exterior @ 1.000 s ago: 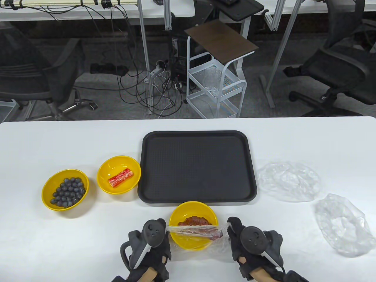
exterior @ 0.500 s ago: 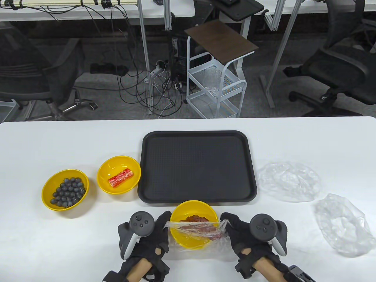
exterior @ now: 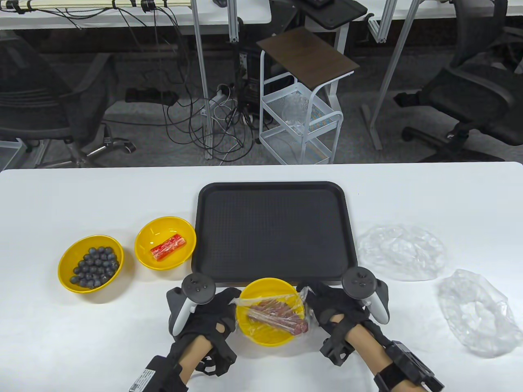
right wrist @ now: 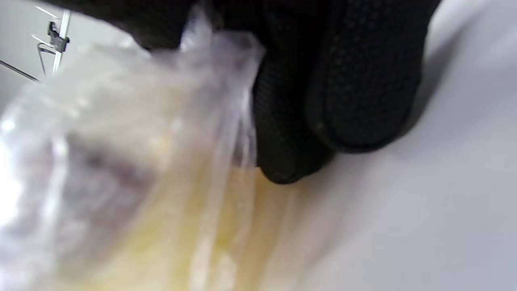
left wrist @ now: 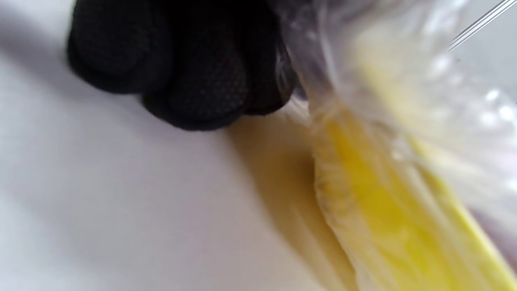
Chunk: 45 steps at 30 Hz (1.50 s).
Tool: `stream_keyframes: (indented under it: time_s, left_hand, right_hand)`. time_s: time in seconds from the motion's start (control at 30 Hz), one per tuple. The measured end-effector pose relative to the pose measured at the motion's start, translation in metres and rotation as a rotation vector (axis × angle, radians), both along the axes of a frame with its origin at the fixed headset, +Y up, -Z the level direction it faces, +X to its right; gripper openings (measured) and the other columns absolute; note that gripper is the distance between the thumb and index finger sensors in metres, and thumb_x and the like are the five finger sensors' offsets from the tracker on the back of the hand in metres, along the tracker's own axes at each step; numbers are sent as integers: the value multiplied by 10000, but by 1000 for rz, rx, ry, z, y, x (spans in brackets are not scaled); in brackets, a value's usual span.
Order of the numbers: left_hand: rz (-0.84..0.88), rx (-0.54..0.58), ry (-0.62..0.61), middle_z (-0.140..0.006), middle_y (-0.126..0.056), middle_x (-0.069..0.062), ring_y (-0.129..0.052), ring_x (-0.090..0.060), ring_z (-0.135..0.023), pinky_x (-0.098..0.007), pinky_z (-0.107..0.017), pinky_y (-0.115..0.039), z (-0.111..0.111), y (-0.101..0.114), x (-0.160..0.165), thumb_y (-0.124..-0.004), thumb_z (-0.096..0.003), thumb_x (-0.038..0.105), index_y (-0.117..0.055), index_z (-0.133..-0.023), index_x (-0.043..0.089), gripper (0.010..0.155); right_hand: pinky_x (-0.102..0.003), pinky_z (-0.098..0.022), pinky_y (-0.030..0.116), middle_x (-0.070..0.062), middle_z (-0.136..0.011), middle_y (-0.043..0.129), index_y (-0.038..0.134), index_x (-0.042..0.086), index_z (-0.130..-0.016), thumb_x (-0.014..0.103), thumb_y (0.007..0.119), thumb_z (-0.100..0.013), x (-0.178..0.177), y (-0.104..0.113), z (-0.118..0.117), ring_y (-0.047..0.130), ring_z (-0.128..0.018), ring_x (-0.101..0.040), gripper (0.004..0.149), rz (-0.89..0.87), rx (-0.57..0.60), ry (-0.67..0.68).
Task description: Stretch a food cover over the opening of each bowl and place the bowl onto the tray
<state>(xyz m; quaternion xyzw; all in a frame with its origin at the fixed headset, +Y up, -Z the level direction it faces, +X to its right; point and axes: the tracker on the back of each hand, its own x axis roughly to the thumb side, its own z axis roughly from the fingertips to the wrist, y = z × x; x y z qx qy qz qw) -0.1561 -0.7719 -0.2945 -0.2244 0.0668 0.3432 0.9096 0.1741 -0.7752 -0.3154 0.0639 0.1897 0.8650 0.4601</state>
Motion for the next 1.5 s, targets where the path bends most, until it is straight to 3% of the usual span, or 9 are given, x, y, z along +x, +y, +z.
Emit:
stream_keyframes:
  time_s: [0.17, 0.37, 0.5, 0.57, 0.73, 1.23, 1.5]
  left_hand:
    - [43, -87, -31, -757, -986, -12, -1046, -321, -518, -460, -427, -909, -16, -1, 3, -719, -506, 348, -886, -893, 394, 423]
    - [28, -182, -90, -794, -961, -19, -1033, -330, -555, -473, -453, -896, -34, 1, 6, -713, -511, 333, -888, -886, 382, 416]
    - [44, -216, -110, -802, -952, -15, -1028, -329, -563, -473, -458, -893, -41, -1, 8, -697, -522, 332, -859, -915, 353, 425]
    - [64, -227, -107, -786, -966, -11, -1035, -325, -546, -469, -446, -897, -42, -3, 8, -698, -524, 339, -836, -942, 322, 440]
    - [76, -249, -78, -706, -1018, 10, -1066, -304, -464, -446, -387, -919, -42, -7, 6, -713, -518, 393, -805, -947, 220, 472]
    - [-46, -145, 90, -485, -1070, 53, -1083, -247, -279, -398, -256, -942, -37, -8, 5, -829, -459, 600, -950, -736, 237, 472]
    - [-50, -72, 106, -395, -1078, 46, -1068, -237, -208, -391, -205, -931, -32, -12, 6, -831, -444, 649, -983, -670, 242, 490]
  right_hand:
    - [-406, -330, 928, -120, -836, 978, 818, 172, -954, 317, 790, -462, -6, -3, -12, 1069, -558, -316, 513, 8, -42, 28]
    - [-409, -328, 924, -133, -798, 989, 830, 180, -942, 327, 786, -463, -9, -4, -24, 1066, -538, -317, 502, 0, -99, 68]
    - [-421, -351, 917, -130, -863, 955, 840, 185, -941, 315, 795, -463, -9, -4, -29, 1046, -575, -336, 496, -20, -134, 109]
    - [-423, -357, 918, -119, -911, 924, 799, 206, -987, 293, 789, -467, -10, -5, -29, 1038, -590, -348, 528, -50, -111, 111]
    - [-419, -341, 919, -160, -840, 957, 833, 179, -951, 307, 785, -465, -9, -13, -31, 1053, -549, -324, 505, -100, -154, 118]
    - [-374, -228, 946, -111, -654, 1066, 897, 83, -844, 383, 811, -447, -15, -9, -30, 1122, -375, -255, 505, 25, -92, 56]
    - [-338, -170, 952, -58, -569, 1099, 893, 98, -829, 399, 799, -460, -18, -6, -25, 1137, -288, -216, 485, 115, -32, -8]
